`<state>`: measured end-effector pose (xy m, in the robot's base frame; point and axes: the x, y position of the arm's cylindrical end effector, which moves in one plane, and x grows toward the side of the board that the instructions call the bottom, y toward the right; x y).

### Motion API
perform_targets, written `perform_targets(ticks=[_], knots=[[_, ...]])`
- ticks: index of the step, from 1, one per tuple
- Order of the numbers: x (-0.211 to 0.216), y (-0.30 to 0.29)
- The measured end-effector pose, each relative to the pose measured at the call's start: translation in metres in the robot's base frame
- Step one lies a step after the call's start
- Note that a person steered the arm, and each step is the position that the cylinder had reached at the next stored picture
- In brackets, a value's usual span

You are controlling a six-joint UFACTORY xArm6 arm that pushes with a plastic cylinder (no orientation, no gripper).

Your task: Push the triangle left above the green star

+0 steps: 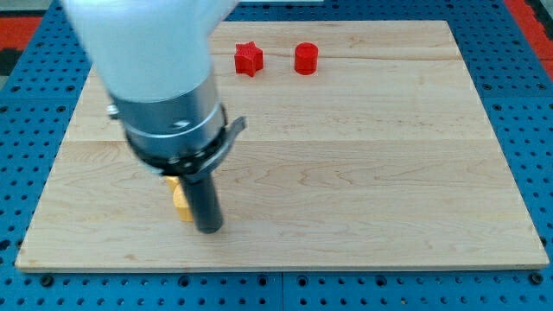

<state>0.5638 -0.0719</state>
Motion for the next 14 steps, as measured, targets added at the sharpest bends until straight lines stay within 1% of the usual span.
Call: perform_targets(ticks=[1, 2, 3, 4, 5, 6, 7, 8, 10, 11, 12, 13, 14], knots=[[0.008, 0.060], [-0.089, 0.131], [-0.200, 0.183], [-0.299, 0.193], [-0.336, 0.075], [-0.350, -0.017], [-0.304, -0.067], [-0.275, -0.085], [-0.248, -0.088], [-0.256, -0.097], [-0.249, -0.114], [-0.249, -0.140], [-0.249, -0.152]])
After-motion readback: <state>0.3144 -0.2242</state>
